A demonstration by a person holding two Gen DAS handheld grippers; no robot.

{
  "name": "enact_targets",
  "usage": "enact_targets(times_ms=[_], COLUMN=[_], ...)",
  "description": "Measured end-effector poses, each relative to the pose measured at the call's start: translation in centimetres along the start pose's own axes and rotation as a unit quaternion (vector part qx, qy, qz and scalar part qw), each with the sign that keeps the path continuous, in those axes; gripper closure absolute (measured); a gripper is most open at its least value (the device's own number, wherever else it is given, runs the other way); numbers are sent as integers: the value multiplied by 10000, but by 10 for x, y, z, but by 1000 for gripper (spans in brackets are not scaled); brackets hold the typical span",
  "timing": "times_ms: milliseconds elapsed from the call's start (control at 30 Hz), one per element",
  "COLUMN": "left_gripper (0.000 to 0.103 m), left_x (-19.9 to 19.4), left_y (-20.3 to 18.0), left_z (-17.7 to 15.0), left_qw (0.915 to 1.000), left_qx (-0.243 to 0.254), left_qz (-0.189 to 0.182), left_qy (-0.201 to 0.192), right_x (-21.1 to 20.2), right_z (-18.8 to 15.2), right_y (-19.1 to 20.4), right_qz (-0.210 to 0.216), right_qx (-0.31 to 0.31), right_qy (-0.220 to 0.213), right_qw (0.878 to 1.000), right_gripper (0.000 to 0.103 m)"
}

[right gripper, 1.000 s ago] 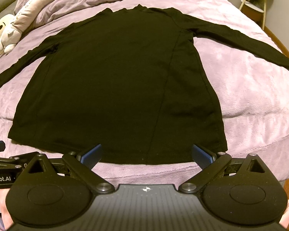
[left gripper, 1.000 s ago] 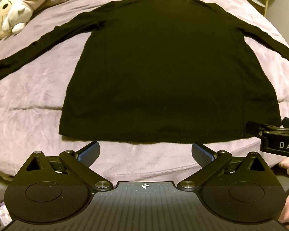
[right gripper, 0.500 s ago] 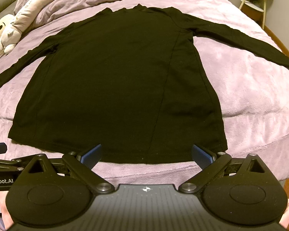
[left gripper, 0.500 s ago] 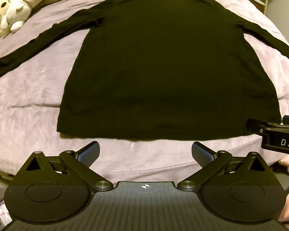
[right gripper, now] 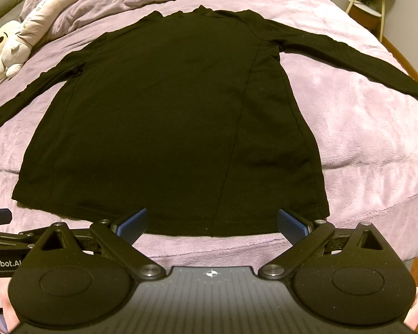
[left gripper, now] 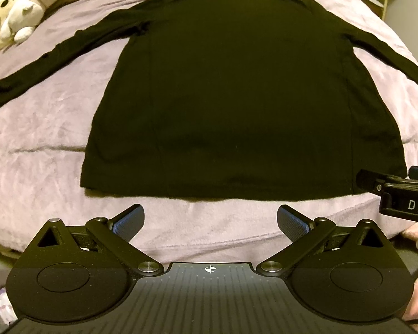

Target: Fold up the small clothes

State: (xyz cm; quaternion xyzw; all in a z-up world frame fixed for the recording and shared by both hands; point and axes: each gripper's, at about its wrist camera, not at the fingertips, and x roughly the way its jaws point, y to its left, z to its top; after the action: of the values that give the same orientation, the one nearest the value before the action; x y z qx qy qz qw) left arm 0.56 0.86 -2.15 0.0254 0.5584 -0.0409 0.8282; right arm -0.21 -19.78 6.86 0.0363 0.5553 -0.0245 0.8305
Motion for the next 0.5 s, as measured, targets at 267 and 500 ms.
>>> enact_targets(times_ms=[267,500], left_gripper=[0,0], left_x=[1,1], left_y=[1,2], left_z=[-1,0], left_qw=[10000,10000], left_qx=[-31,-19], left_qz=[-22,-36], left_qy=[37,40], right_x=[0,0], right_z=[0,-1], right_y=[0,1], right_qz=[4,3], right_qx=[3,0], right_qy=[2,7], right_qw=[10000,10000], right_gripper=[4,4])
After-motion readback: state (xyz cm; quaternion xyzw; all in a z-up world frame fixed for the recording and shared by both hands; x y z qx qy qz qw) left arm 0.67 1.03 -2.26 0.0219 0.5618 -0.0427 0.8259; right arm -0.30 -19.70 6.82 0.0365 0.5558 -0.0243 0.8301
